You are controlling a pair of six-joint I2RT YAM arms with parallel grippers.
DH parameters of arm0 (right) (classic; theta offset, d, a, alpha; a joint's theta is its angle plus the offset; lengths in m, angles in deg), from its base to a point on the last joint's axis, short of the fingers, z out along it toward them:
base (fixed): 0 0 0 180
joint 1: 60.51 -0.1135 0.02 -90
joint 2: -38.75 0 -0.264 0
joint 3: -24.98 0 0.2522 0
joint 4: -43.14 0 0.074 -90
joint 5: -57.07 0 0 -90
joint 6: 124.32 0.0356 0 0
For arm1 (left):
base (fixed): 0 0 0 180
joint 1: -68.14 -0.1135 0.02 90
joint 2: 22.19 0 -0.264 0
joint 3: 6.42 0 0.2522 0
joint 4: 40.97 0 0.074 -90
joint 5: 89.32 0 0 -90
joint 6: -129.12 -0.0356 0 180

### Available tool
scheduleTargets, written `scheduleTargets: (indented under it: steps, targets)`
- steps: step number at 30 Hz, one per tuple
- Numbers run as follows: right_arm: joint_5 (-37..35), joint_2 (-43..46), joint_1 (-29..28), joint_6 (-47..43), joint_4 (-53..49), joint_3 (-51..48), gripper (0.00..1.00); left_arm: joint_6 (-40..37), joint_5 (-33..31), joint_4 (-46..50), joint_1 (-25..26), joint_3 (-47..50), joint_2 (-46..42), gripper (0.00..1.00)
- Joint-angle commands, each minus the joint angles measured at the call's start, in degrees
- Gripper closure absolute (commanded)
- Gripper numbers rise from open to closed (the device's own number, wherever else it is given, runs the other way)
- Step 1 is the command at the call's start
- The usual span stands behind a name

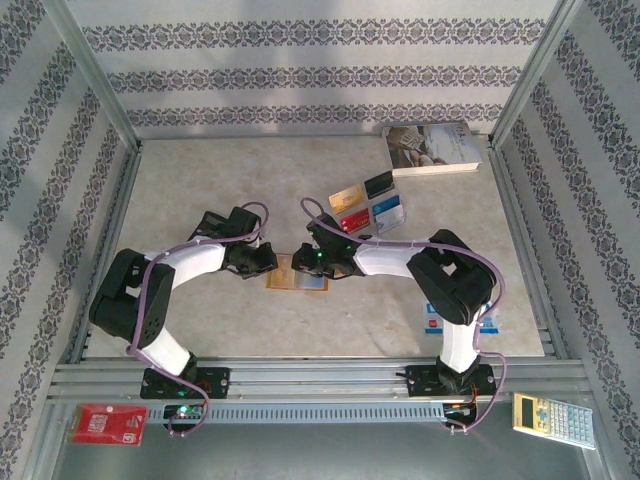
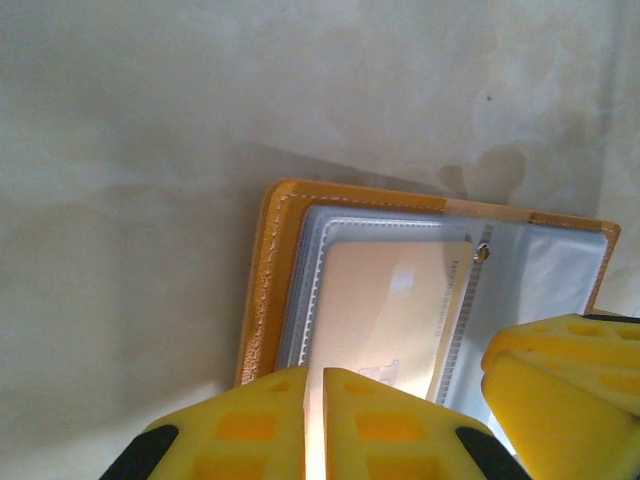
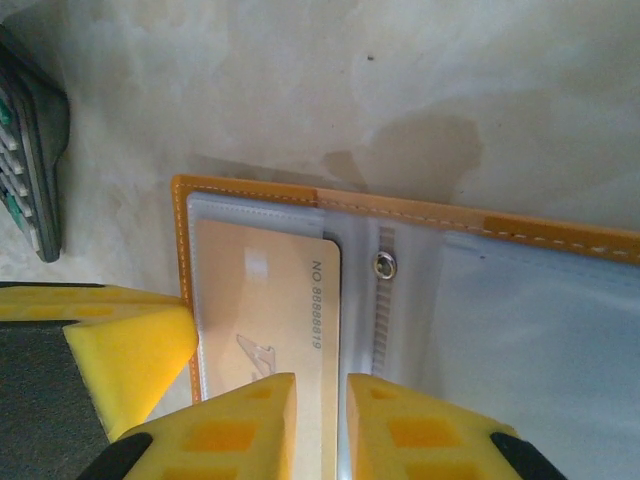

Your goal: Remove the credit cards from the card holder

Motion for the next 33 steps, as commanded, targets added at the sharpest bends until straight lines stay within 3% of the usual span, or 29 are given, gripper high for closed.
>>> scheduleTargets:
  steps: [1, 14, 33]
  targets:
    - [1.1, -1.1, 0.2, -1.1, 0.8, 1.3, 0.80, -1.2, -0.5, 2.2, 0.7, -0.2, 0.8, 0.89]
    - [0.9, -2.4, 0.3, -1.6, -0.1, 1.1, 0.81, -2.2, -4.4, 5.0, 0.8, 0.2, 2.8, 0.96]
    - [4.3, -3.9, -0.1, -2.9, 1.2, 2.2, 0.83, -2.3, -3.0, 4.5, 0.7, 0.3, 3.0, 0.98]
